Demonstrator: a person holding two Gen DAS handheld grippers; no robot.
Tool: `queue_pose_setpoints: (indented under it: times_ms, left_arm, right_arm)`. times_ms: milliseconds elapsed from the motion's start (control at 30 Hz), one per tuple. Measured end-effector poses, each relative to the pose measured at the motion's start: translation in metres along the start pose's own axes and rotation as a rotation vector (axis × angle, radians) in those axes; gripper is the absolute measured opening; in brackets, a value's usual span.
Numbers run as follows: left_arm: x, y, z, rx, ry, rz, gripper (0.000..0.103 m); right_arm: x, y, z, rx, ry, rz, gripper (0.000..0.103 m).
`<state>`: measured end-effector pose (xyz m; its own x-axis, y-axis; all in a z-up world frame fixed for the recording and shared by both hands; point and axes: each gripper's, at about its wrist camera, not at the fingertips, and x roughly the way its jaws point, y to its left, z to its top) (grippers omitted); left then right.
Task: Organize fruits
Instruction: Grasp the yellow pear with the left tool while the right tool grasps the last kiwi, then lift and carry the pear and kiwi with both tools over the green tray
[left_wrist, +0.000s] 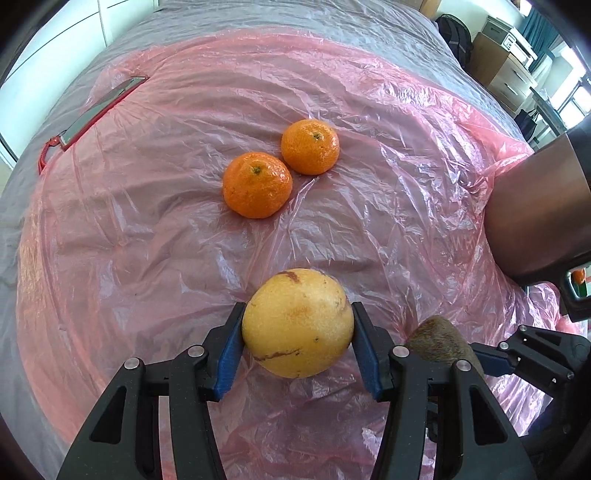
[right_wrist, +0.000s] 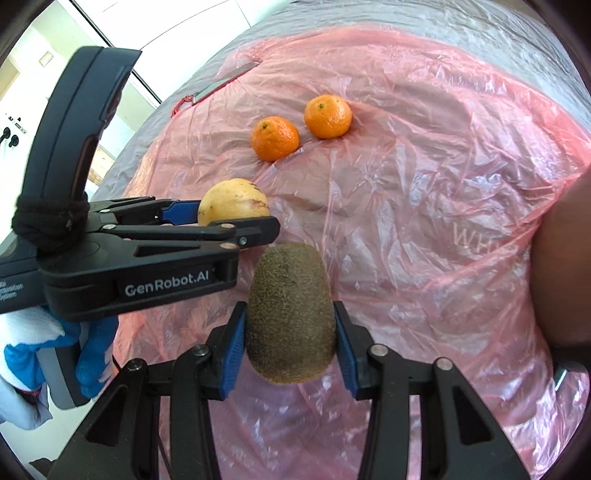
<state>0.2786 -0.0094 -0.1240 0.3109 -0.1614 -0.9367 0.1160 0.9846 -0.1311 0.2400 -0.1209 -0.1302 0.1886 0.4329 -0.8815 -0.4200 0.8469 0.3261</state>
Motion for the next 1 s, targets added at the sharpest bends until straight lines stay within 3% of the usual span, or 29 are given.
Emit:
queue_pose_setpoints:
  times_ms: [400,1000]
  left_arm:
    - [-0.03,-0.023,-0.023,0.051,0.019,-0.013,0.049]
    - [-0.039,-0.144,-0.065,0.284,0.138,-0.145,0.049]
  right_arm:
    - [-0.048,0.009,-0.052,-0.018,0.034,0.035,0.014]
    - [-0.131,-0.05,-0.147,0.167,0.055,-0.019,0.014]
